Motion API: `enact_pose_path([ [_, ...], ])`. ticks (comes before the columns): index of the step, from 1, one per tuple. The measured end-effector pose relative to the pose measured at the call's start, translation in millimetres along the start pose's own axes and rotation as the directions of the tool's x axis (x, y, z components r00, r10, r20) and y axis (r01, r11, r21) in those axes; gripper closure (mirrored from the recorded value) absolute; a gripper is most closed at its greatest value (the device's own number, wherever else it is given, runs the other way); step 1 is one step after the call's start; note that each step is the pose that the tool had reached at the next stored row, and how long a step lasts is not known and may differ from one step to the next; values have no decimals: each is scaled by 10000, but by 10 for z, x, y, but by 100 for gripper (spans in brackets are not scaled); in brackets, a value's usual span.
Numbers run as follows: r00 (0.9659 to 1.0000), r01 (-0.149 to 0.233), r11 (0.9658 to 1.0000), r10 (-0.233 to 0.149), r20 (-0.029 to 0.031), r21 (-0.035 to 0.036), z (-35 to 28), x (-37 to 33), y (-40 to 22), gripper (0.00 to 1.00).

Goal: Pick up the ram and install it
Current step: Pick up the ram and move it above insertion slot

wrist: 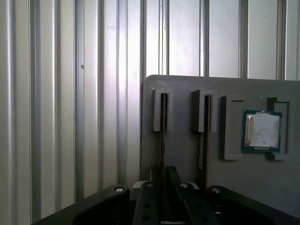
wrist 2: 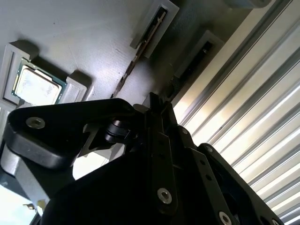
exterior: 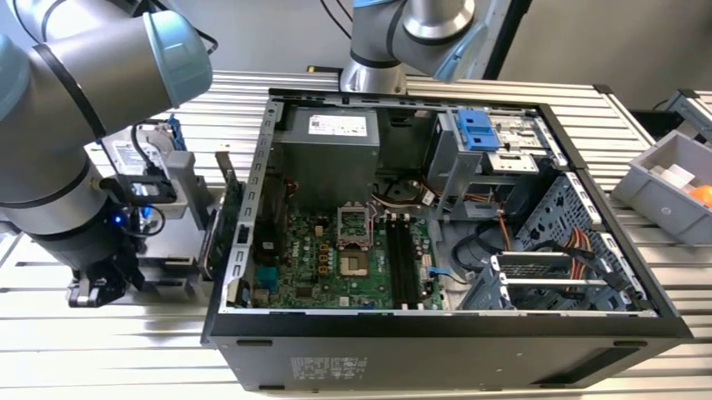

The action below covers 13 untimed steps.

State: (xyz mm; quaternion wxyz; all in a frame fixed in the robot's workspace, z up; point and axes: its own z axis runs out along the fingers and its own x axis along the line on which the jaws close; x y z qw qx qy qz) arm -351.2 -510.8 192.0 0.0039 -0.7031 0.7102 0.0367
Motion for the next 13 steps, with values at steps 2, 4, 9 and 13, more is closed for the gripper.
enact_pose_path([
  [2, 10000, 1, 10000, -1, -1, -1, 0, -1, 0, 0],
  [4, 10000, 1, 10000, -1, -2, -3, -1, -1, 0, 0],
  [9, 10000, 0, 10000, 0, -1, -2, -1, -2, 1, 100],
  [13, 10000, 0, 10000, 0, -1, -2, -1, -3, 0, 100],
])
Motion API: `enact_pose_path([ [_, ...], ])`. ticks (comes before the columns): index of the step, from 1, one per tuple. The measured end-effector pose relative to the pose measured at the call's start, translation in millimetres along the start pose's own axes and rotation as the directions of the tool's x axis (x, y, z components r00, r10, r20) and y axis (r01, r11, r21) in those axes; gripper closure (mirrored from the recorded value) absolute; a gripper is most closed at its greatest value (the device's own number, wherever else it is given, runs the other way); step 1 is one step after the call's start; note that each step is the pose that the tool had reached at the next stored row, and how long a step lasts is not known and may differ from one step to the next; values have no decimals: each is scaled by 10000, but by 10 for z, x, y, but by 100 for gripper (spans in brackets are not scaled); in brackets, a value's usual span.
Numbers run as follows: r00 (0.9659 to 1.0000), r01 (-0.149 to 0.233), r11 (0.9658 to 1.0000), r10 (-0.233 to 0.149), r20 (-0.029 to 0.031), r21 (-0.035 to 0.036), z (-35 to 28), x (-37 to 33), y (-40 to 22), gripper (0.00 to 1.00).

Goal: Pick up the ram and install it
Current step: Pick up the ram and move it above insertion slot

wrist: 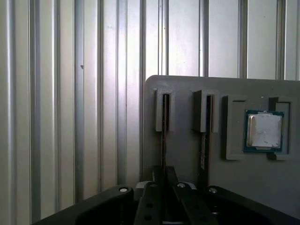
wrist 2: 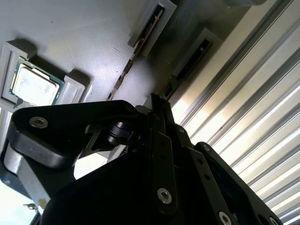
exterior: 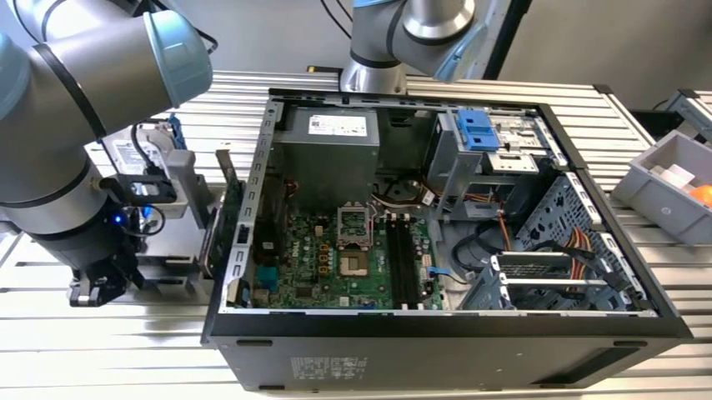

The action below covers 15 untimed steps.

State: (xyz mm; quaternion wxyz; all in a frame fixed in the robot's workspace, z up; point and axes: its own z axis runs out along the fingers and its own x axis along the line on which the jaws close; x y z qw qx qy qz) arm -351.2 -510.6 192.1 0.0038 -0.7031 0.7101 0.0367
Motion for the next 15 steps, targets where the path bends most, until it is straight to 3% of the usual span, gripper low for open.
enact_pose_path([
  [15, 10000, 0, 10000, 0, -1, 0, 0, -1, 0, 100],
])
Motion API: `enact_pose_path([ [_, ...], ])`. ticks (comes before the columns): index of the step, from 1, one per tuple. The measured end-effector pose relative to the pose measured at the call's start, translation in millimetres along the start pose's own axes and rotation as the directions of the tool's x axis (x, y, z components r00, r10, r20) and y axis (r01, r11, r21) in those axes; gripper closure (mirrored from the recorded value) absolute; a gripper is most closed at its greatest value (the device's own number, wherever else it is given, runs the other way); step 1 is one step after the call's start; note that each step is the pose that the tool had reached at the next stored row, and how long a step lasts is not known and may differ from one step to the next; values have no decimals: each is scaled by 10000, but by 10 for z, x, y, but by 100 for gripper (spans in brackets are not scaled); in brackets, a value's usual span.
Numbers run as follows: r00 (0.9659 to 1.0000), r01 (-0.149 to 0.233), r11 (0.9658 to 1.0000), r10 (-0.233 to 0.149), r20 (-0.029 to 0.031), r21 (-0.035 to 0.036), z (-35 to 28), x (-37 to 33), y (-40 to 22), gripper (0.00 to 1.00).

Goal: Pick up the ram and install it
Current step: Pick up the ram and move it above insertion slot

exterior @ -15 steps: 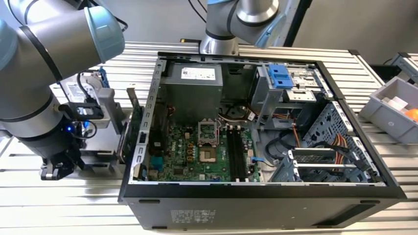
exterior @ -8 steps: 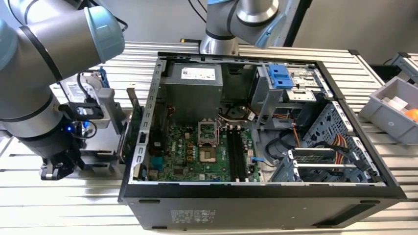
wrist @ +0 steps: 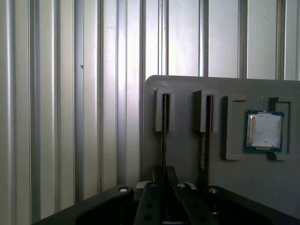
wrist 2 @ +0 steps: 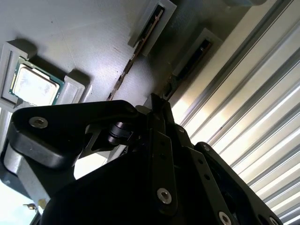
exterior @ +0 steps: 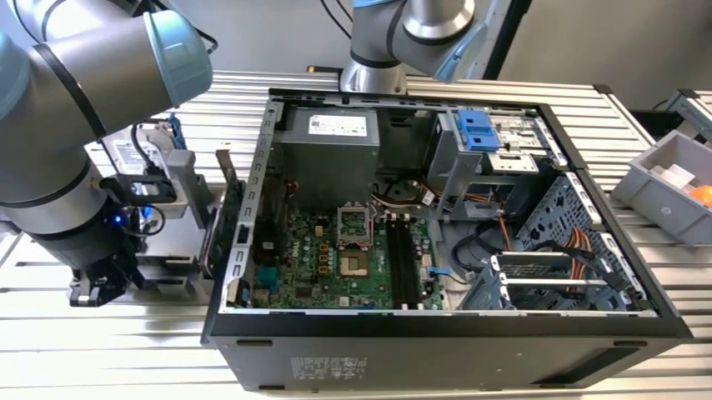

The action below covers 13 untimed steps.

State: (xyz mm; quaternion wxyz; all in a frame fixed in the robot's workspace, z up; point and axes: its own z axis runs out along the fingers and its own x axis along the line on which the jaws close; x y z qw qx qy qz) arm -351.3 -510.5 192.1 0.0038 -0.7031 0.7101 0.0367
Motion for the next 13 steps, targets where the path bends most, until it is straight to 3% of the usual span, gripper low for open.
enact_pose_path([
  [13, 10000, 0, 10000, 0, 1, 0, -73, -5, 3, 100],
])
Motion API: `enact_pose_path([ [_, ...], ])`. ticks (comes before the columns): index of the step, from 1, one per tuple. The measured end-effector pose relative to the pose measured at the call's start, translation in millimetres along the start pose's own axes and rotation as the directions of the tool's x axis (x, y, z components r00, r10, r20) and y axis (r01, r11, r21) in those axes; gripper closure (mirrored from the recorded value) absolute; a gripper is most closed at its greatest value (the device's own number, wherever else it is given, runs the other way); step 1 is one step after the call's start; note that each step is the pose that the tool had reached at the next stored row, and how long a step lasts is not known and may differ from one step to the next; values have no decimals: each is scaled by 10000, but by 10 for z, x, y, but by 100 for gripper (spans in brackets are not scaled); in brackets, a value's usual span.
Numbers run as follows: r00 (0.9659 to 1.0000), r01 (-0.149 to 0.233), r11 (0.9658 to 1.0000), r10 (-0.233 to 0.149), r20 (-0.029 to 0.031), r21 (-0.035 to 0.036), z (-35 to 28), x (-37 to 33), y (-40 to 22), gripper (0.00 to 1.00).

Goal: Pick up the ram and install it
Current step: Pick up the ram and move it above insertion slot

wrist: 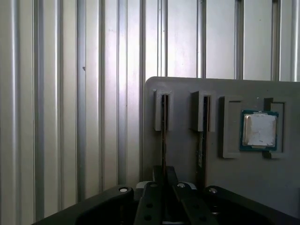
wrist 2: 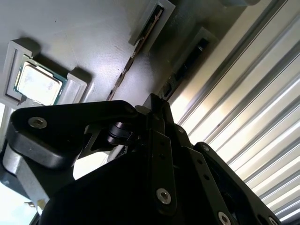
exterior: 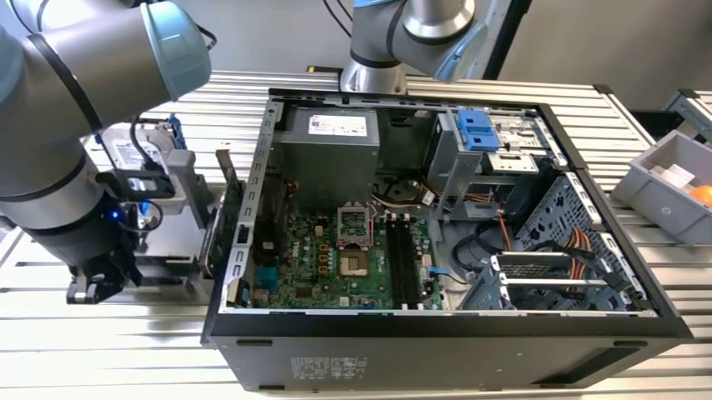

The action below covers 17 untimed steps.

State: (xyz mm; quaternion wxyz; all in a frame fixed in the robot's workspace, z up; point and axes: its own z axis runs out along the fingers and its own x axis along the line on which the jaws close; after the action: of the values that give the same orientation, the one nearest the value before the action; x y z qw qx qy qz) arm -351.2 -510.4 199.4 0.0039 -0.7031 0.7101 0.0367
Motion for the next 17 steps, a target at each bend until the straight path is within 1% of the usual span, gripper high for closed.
enact_pose_path([
  [10, 10000, 0, 10000, 0, -2, -2, -41, -2, 2, 100],
  [17, 10000, 0, 10000, 0, 0, -1, -99, -6, 5, 100],
])
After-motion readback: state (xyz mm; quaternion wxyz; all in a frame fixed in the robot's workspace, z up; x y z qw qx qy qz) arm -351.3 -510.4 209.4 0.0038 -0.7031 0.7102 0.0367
